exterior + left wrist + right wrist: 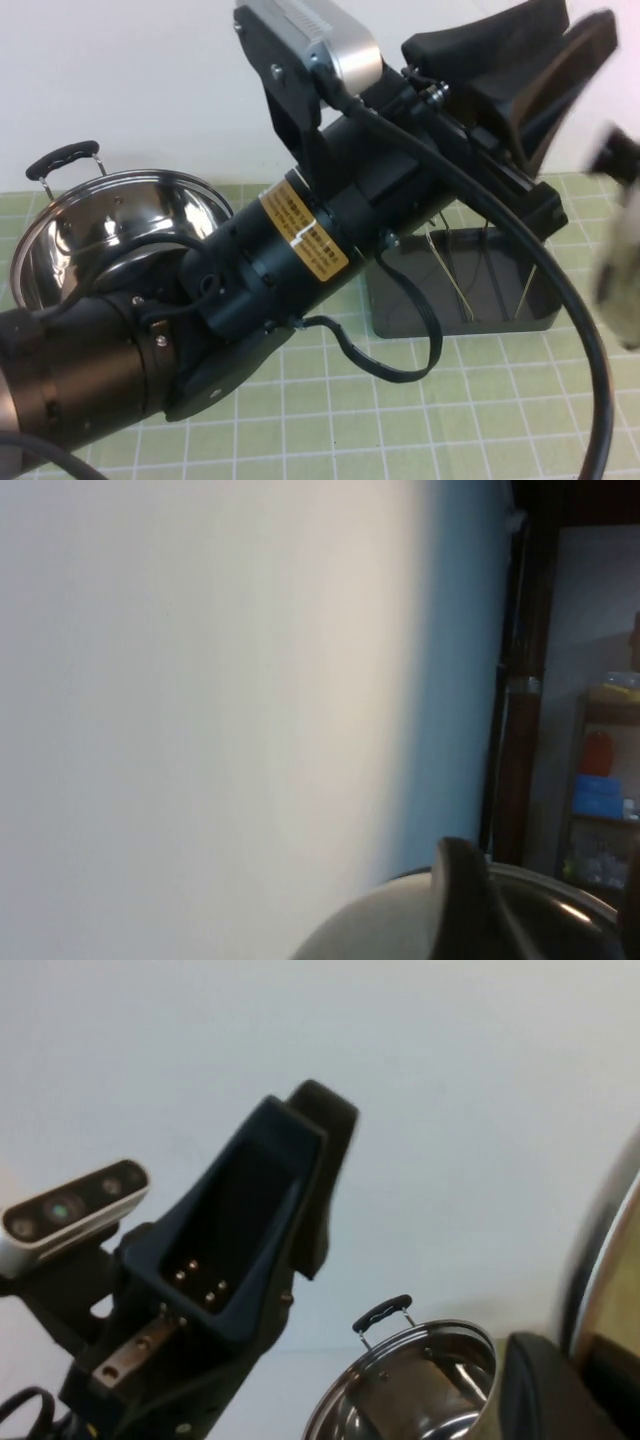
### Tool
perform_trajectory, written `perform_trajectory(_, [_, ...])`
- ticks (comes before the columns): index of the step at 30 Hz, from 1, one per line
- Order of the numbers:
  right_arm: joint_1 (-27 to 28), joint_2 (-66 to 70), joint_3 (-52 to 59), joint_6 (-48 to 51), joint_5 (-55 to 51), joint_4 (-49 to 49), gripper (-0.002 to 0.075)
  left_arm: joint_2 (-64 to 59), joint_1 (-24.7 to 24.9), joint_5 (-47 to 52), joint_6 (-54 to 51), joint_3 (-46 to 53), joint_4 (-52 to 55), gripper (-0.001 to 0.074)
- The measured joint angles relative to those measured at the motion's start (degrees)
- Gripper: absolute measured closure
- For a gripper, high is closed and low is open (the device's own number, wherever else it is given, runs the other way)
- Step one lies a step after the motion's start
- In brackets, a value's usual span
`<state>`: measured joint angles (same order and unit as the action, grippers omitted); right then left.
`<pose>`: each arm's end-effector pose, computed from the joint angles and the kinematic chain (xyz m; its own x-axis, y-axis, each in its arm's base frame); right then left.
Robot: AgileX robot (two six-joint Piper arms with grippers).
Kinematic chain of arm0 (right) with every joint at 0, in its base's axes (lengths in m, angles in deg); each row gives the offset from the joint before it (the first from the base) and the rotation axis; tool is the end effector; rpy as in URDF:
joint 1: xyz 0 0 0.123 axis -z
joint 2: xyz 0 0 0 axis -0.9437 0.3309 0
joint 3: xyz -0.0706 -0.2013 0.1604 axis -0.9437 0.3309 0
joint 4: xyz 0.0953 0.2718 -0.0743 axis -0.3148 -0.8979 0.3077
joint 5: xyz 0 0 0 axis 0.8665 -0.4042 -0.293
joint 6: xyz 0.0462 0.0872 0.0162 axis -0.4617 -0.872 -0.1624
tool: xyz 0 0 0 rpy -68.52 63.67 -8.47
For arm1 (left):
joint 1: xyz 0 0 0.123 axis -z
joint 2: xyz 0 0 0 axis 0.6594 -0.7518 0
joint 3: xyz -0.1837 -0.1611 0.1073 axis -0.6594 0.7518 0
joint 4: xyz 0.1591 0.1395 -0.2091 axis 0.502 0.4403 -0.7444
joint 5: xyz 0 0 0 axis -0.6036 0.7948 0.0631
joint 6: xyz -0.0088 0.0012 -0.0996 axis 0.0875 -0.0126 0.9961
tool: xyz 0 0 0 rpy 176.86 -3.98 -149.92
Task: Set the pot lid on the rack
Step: Hand over the pot lid, then place the pot lid on the pot rack
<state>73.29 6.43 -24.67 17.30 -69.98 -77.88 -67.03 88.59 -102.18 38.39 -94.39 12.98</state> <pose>0.1805 0.0577 0.3329 -0.3116 0.4826 -0.8185 -0.5447 0.6151 0.5700 0.2291 -0.2876 0.3562 0.0580 -0.5665 -0.8220 0.9376 0.3137 -0.1501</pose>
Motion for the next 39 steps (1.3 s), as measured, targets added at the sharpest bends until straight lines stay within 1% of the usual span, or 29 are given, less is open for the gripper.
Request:
perform_trajectory(2, [0.0,0.0,-0.1,1.5,-0.3,-0.1,0.0698,0.0,0.0,0.5,1.5,0.0,0.7,0.0402])
perform_trajectory(4, [0.0,0.0,-0.1,2.4,-0.1,-0.2,0.0701,0.0,0.0,0.7,1.8,0.0,1.2,0.0339])
perform_trajectory(7, [-0.1,0.0,-0.1,3.1,-0.1,-0.2,0.0702,0.0,-0.1,0.8,1.3,0.0,1.0,0.0306])
perform_trajectory(10, [-0.1,0.0,-0.1,5.0,0.5,-0.2,0.0702,0.8,-1.8,2.1,-0.6,0.0,1.0,0.0303])
perform_trajectory(12, [-0.1,0.4,-0.2,6.8,0.5,-0.2,0.0702,2.2,-3.4,6.1,-1.2,0.0,1.0,0.0344])
perform_trajectory(13, [-0.1,0.9,-0.4,7.5,0.4,-0.2,0.0702,3.2,-4.4,9.1,-1.6,0.0,1.0,0.0383])
perform_trajectory(15, [-0.1,3.1,-1.3,8.7,-0.9,-0.2,0.0702,5.4,-6.1,15.9,-1.7,0.0,1.6,0.0480])
perform_trajectory(17, [-0.1,6.2,-2.6,10.0,-3.1,-0.2,0.0702,7.9,-7.4,24.8,-1.8,0.0,2.8,0.0608])
perform_trajectory(19, [-0.1,9.7,-4.7,11.0,-5.7,-0.2,0.0702,10.1,-8.1,33.3,-1.9,0.0,4.0,0.0676])
perform_trajectory(20, [-0.1,11.1,-5.7,11.1,-6.6,-0.2,0.0702,11.1,-8.1,38.0,-1.9,0.0,4.5,0.0697])
perform_trajectory(22, [-0.1,14.4,-8.1,12.1,-7.9,-0.1,0.0703,12.7,-8.1,47.1,-1.9,0.0,5.1,0.0719])
perform_trajectory(25, [-0.1,19.8,-12.6,12.8,-8.3,-0.1,0.0703,14.5,-8.1,58.2,-1.9,0.0,5.1,0.0729])
perform_trajectory(29, [-0.1,29.0,-18.4,13.2,-10.7,-0.1,0.0703,16.2,-8.1,67.6,-1.9,0.3,5.1,0.0733])
perform_trajectory(35, [-0.1,40.8,-25.5,13.1,-13.5,-0.1,0.0703,17.4,-8.1,69.6,-1.9,3.6,3.1,0.0733])
perform_trajectory(39, [-0.6,46.4,-28.5,12.7,-13.9,-0.1,0.0703,17.4,-8.3,68.8,-1.9,6.5,1.2,0.0733])
